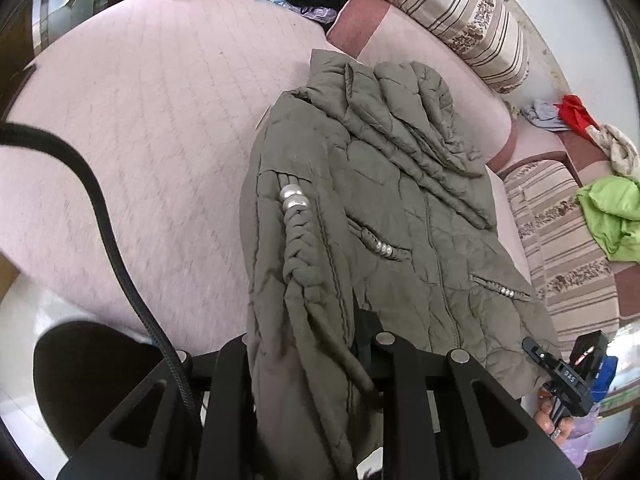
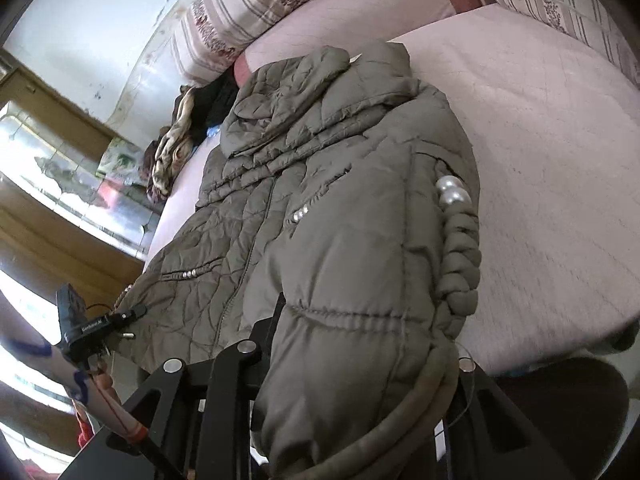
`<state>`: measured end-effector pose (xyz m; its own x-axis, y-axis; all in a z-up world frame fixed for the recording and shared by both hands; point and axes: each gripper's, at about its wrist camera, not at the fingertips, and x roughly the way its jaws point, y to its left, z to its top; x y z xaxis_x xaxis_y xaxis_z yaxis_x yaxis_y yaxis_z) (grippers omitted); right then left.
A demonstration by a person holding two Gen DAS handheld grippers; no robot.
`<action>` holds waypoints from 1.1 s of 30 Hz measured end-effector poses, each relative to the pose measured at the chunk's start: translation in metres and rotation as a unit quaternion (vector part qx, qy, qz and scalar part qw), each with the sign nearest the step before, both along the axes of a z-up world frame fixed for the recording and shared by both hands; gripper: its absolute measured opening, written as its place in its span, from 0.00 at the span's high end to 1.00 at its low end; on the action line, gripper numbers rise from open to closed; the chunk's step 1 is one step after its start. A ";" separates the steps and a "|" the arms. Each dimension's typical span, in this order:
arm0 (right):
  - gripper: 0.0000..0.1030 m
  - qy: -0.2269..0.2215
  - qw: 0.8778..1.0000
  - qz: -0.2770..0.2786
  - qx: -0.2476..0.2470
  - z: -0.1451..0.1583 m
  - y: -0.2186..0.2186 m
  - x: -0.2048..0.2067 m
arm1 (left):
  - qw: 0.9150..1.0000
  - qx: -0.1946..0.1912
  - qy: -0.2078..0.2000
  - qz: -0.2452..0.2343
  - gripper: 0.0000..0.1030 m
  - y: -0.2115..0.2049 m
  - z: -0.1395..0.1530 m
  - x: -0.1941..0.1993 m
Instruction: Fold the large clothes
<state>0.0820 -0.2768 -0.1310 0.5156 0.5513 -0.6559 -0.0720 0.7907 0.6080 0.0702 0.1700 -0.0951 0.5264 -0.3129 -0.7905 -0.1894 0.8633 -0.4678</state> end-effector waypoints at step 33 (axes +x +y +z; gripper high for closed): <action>0.72 -0.063 0.995 -0.076 -0.027 0.133 0.012 0.280 | 0.976 0.189 -0.097 0.042 0.80 -0.046 0.145 0.319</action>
